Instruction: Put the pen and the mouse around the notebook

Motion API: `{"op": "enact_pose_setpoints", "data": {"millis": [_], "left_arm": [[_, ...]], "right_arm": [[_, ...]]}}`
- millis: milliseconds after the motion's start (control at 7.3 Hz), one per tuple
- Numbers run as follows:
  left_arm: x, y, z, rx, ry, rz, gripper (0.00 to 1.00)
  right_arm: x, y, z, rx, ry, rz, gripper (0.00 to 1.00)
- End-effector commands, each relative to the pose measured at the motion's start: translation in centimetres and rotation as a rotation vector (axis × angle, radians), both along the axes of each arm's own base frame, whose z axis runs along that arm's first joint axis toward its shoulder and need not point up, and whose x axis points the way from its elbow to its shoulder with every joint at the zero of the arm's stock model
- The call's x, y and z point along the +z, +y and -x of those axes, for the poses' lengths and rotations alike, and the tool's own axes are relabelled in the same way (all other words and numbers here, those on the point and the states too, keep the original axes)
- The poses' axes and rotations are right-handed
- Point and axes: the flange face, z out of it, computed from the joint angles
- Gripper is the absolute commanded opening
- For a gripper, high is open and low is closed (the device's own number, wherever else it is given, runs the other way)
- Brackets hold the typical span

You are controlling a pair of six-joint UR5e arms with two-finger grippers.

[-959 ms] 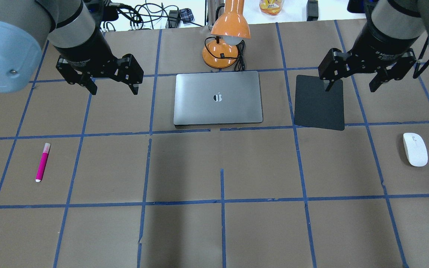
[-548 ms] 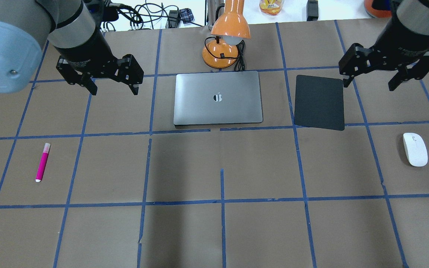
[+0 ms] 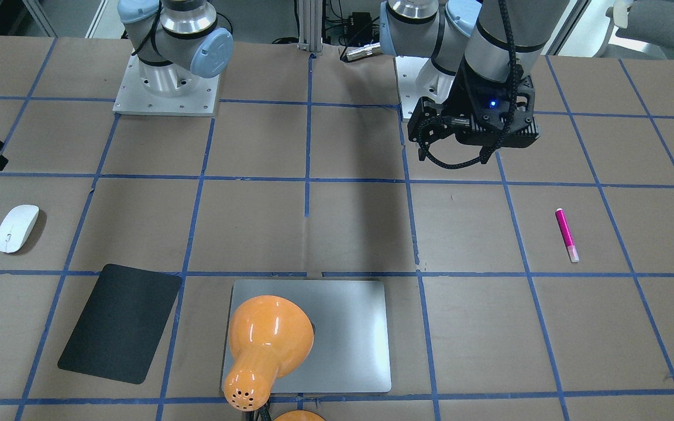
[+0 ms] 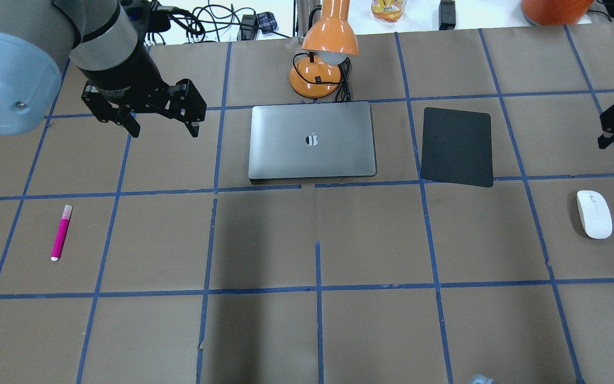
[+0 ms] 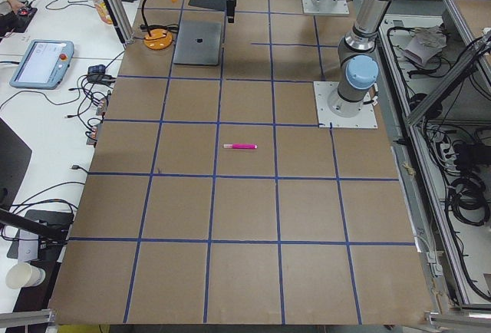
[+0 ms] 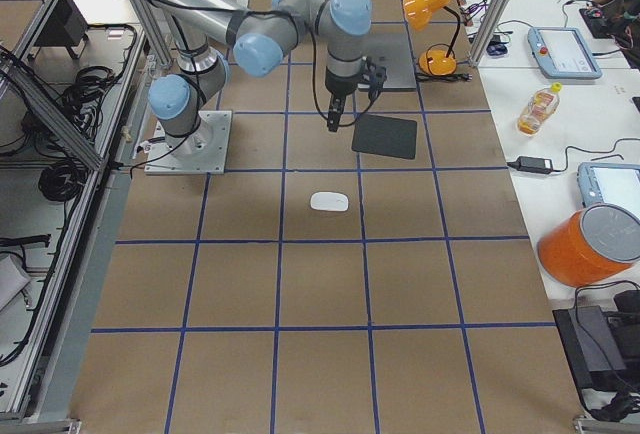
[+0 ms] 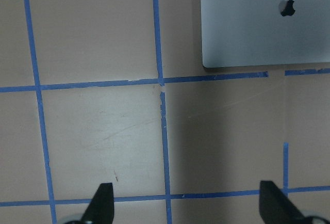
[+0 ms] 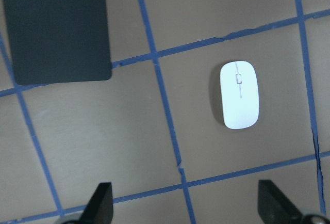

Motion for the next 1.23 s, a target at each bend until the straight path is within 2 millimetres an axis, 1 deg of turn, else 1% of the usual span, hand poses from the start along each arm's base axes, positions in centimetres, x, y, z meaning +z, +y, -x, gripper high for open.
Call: {"op": "enact_pose_setpoints", "data": {"millis": [0,137,274,411,548,685,822,959,1096], "left_arm": [[-0.6,-0.3,-1.6,-0.013,-0.001,-0.01,1.0],[-1.3,-1.3,-5.9,-0.036,0.001,-0.025,1.0],[-3.4,-2.5,-12.4,-0.024,0.011,-0.064,1.0],[-5.6,-2.3,-17.0,0.046,0.019,-0.092,1.0],[-9.1,-1.7,-20.0,0.029,-0.017,-0.129,1.0],[-12.2,-1.3,-22.5,-0.013,-0.043,-0.089,1.0],[-15.9,0.0,-26.2,-0.044,-0.045,-0.07,1.0],[-19.0,1.6,-30.1,-0.046,-0.047,-0.043,1.0],[-22.6,3.6,-32.6,0.01,-0.056,-0.035,1.0]], "right_arm": [[-7.0,-0.7,5.4,0.029,0.018,0.026,1.0],[-9.6,-0.7,5.5,0.036,-0.014,-0.009,1.0],[-13.0,-1.1,5.9,0.035,-0.019,-0.016,1.0],[-15.4,-1.7,6.4,0.043,0.019,0.027,1.0],[-16.6,-1.7,6.5,0.097,0.044,0.049,1.0],[-17.4,-1.6,6.3,0.095,0.032,0.043,1.0],[-18.6,-1.6,6.2,0.089,0.014,0.027,1.0],[-20.3,-1.7,6.3,0.098,-0.008,0.003,1.0],[-20.8,-1.8,6.5,0.101,-0.01,-0.006,1.0]]}}
